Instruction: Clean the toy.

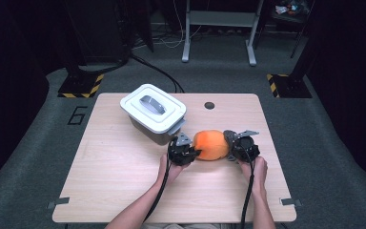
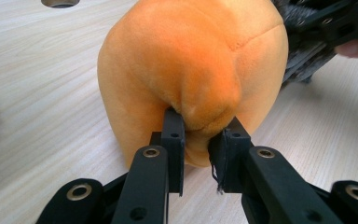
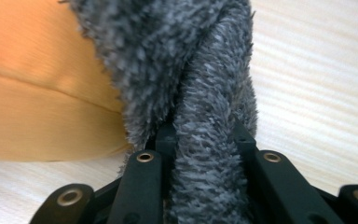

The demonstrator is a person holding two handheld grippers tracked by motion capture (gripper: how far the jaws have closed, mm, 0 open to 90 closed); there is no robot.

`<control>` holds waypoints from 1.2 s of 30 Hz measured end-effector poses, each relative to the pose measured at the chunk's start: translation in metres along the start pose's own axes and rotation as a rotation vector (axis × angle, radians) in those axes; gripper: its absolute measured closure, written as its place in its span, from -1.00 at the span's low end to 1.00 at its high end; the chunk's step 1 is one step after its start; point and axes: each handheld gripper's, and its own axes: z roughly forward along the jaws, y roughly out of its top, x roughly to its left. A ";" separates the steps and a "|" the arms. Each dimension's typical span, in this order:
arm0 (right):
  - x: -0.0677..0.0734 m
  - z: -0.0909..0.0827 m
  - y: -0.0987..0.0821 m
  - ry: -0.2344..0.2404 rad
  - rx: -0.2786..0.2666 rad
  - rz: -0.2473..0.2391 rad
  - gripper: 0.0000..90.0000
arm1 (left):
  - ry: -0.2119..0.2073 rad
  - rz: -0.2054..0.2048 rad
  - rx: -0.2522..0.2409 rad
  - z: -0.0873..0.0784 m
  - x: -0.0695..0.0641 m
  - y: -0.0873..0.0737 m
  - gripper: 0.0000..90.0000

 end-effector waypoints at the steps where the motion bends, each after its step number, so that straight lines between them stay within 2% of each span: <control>1: -0.001 0.003 -0.001 0.005 0.007 0.009 0.60 | 0.000 -0.001 0.000 0.000 0.000 0.000 0.70; 4: -0.003 0.003 -0.003 0.013 0.013 0.014 0.60 | 0.003 -0.003 0.001 0.000 0.000 0.000 0.70; 5: -0.003 0.001 -0.003 0.012 -0.001 0.019 0.60 | 0.002 -0.005 0.001 -0.001 0.001 0.000 0.70; 9: -0.002 -0.016 0.000 0.008 -0.037 0.014 0.60 | -0.004 -0.012 -0.001 -0.001 0.001 -0.001 0.70; 10: -0.001 -0.022 0.001 0.008 -0.060 0.013 0.60 | -0.003 -0.008 -0.002 -0.001 0.001 -0.001 0.70; 12: 0.003 -0.035 0.004 0.016 -0.090 -0.001 0.60 | -0.002 -0.011 -0.005 -0.001 0.001 -0.001 0.70; 14: 0.010 -0.047 0.009 0.031 -0.122 -0.035 0.60 | -0.001 -0.008 -0.005 -0.001 0.001 -0.001 0.70; 17: 0.025 -0.059 0.015 0.050 -0.140 -0.076 0.60 | 0.000 -0.006 -0.003 -0.001 0.002 -0.001 0.70; 18: 0.030 -0.060 0.016 0.060 -0.139 -0.101 0.60 | -0.001 -0.004 0.000 -0.002 0.002 -0.001 0.70; 22: 0.042 -0.052 0.018 0.054 -0.111 -0.125 0.61 | -0.001 -0.005 -0.011 -0.001 0.002 -0.002 0.67; 24: 0.042 -0.049 0.018 0.051 -0.107 -0.124 0.61 | -0.002 -0.002 -0.015 -0.002 0.002 -0.002 0.61; 25: 0.042 -0.048 0.018 0.049 -0.111 -0.109 0.61 | 0.000 -0.002 -0.016 -0.002 0.002 -0.002 0.53; 26: 0.041 -0.047 0.019 0.047 -0.110 -0.119 0.61 | 0.003 0.002 -0.018 -0.002 0.002 -0.003 0.44; 29: 0.039 -0.046 0.021 0.045 -0.109 -0.114 0.61 | 0.022 0.040 -0.010 -0.002 0.000 -0.005 0.19; 32: 0.037 -0.044 0.021 0.045 -0.115 -0.112 0.61 | 0.042 0.053 0.001 0.001 0.000 -0.008 0.00; 33: 0.037 -0.044 0.021 0.045 -0.116 -0.111 0.61 | 0.042 0.050 0.000 0.003 0.001 -0.008 -0.01; 34: 0.037 -0.044 0.022 0.041 -0.119 -0.107 0.61 | 0.054 0.060 -0.005 0.004 0.000 -0.008 -0.02; 36: 0.037 -0.043 0.022 0.041 -0.122 -0.108 0.61 | 0.053 0.077 -0.011 0.007 -0.001 -0.007 0.03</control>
